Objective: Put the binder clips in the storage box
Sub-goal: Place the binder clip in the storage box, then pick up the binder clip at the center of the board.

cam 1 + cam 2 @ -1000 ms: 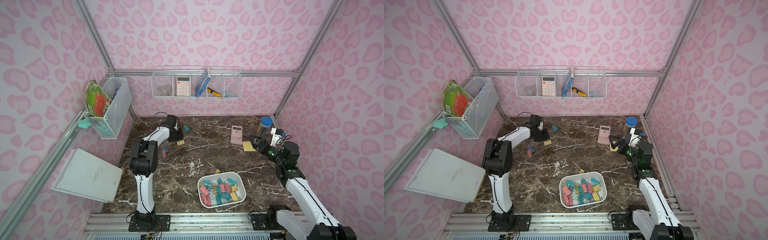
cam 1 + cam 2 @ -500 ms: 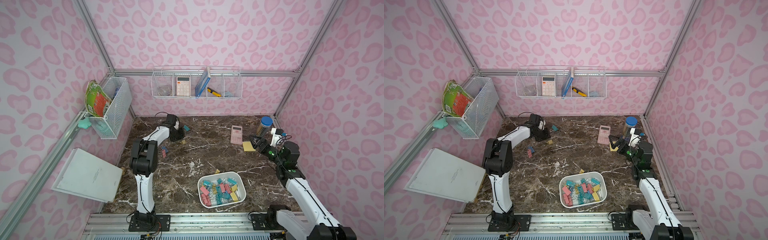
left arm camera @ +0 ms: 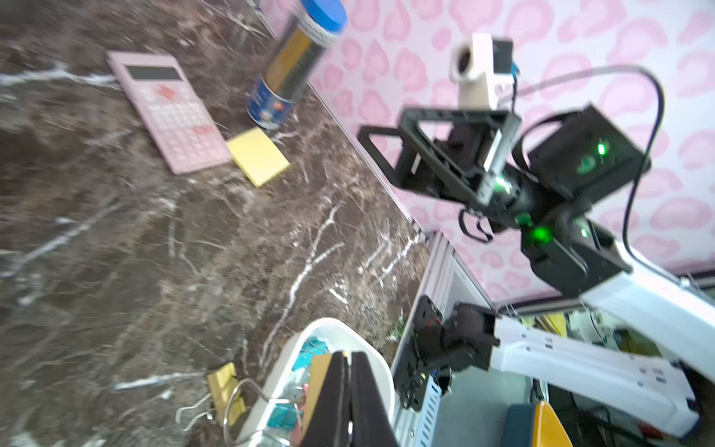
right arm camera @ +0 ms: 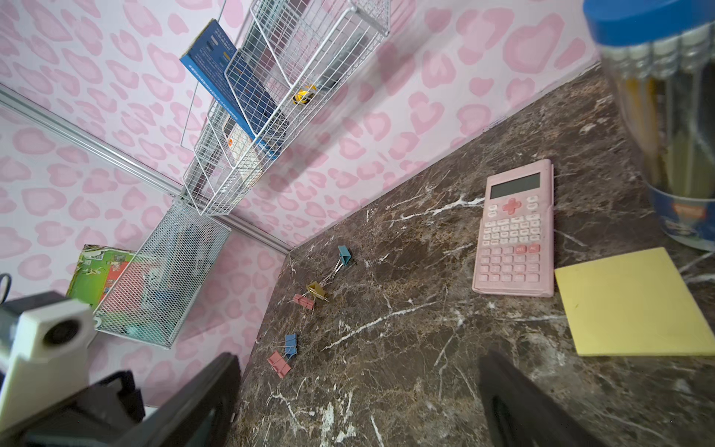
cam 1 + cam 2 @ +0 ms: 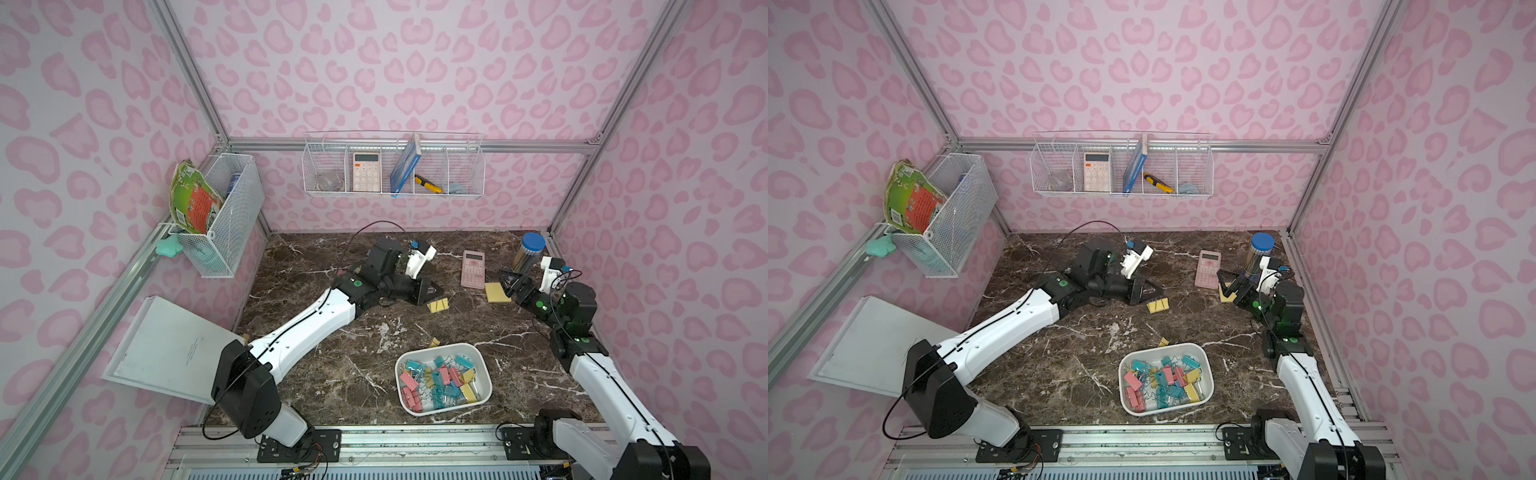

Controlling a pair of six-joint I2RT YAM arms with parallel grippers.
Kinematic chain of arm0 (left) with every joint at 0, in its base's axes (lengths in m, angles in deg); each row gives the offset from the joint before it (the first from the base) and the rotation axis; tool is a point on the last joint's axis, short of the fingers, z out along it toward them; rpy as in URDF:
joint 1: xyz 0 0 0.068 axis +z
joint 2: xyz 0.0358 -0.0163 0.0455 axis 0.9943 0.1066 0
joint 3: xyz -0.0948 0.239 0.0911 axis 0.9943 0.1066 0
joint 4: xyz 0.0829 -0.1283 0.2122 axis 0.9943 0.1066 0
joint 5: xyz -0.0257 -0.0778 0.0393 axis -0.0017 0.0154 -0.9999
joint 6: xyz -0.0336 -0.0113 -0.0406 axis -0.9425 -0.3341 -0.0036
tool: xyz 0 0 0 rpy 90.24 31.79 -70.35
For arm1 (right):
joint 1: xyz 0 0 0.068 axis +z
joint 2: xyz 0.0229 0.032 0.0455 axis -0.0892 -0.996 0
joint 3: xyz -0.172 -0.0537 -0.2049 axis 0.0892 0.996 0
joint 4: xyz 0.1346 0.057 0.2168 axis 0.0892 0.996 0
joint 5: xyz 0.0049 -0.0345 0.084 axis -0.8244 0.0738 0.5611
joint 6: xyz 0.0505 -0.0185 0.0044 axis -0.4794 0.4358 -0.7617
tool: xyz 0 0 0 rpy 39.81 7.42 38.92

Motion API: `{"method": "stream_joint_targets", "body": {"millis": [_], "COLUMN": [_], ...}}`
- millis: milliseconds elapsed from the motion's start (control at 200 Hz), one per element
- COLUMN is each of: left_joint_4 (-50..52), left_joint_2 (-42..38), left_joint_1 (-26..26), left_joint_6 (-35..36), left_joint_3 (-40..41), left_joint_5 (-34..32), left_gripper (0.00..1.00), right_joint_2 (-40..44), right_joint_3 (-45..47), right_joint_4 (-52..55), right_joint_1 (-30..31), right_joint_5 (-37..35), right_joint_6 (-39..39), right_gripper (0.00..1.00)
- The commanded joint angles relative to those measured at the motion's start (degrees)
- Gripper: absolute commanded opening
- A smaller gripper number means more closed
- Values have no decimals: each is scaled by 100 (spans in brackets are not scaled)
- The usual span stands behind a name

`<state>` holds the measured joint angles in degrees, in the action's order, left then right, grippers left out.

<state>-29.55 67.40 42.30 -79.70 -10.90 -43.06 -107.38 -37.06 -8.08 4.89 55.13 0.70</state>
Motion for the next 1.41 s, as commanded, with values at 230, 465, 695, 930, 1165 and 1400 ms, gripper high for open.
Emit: {"method": "stream_joint_targets", "body": {"millis": [230,465,695,930,1165,1400], "left_joint_4": [540,1174,1023,1093,1335,2868], "left_joint_2": [1201,1756,1261,1772,3462,5137], "left_joint_1": [-1616,-1841,-880,1010,2199,2492], "left_joint_6": [710,1020,772,596,-79,2224], "left_joint_3": [-153,-682,-1039,-1825,-3183,-5414], "left_joint_5": [-135,-1042,-1404,-3348,-3670,-3362], "left_gripper": [3,34,52,48,48,71], "right_joint_2": [185,320,374,424,305,171], "right_joint_3": [133,109,34,88,-7,-96], "right_joint_4": [-89,1,123,19,47,36], "right_joint_1": [92,92,82,77,46,-31], "right_joint_5": [-95,-111,-133,-137,-78,76], "right_joint_6": [-45,-36,69,35,141,167], "right_gripper": [98,98,98,98,98,98]}}
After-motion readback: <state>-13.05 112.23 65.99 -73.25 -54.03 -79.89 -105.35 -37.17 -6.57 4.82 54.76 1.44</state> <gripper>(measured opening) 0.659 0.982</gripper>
